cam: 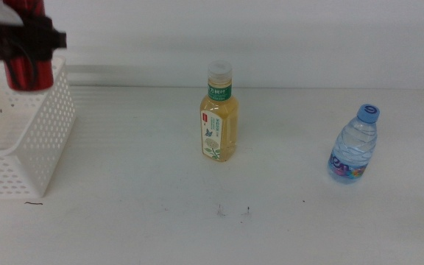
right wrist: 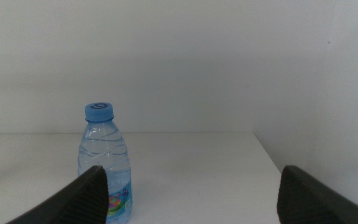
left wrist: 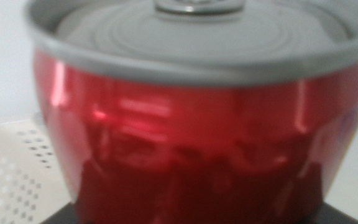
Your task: Use arms to grab the bottles and put them into the dustbin to the left of the table.
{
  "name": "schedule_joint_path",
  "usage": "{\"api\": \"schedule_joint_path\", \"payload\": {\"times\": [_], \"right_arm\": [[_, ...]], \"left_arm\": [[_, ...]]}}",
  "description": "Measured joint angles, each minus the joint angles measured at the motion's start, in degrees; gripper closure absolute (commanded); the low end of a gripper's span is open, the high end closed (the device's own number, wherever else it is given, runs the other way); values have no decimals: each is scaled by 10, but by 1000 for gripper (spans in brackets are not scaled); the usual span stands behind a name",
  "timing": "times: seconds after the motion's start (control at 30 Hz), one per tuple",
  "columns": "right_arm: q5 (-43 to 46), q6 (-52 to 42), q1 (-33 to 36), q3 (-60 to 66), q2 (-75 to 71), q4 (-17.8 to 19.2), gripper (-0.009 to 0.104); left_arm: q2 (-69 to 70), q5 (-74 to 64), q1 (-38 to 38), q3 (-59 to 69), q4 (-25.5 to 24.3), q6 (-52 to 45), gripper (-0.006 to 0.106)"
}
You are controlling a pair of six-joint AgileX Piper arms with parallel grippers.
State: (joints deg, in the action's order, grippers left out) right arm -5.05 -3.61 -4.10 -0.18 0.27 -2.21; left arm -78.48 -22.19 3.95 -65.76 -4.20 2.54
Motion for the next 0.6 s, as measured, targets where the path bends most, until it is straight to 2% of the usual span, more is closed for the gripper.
{"api": "schedule_joint_path", "payload": {"times": [0.03,0.1,0.17,0.4,0.6], "right_arm": [[0,0,0,0,0,0,7],[0,0,0,0,0,0,7],[0,0,0,0,0,0,7],[0,0,0,0,0,0,7],[0,0,0,0,0,0,7]], "left_arm": [[-2,-36,-9,-27,57,-66,100],[-16,-98,-27,-72,127,-143,100],[-33,-147,-48,-113,156,-177,100],[-114,-311,-129,-238,166,-208,100],[-192,-362,-178,-301,169,-226,100]]}}
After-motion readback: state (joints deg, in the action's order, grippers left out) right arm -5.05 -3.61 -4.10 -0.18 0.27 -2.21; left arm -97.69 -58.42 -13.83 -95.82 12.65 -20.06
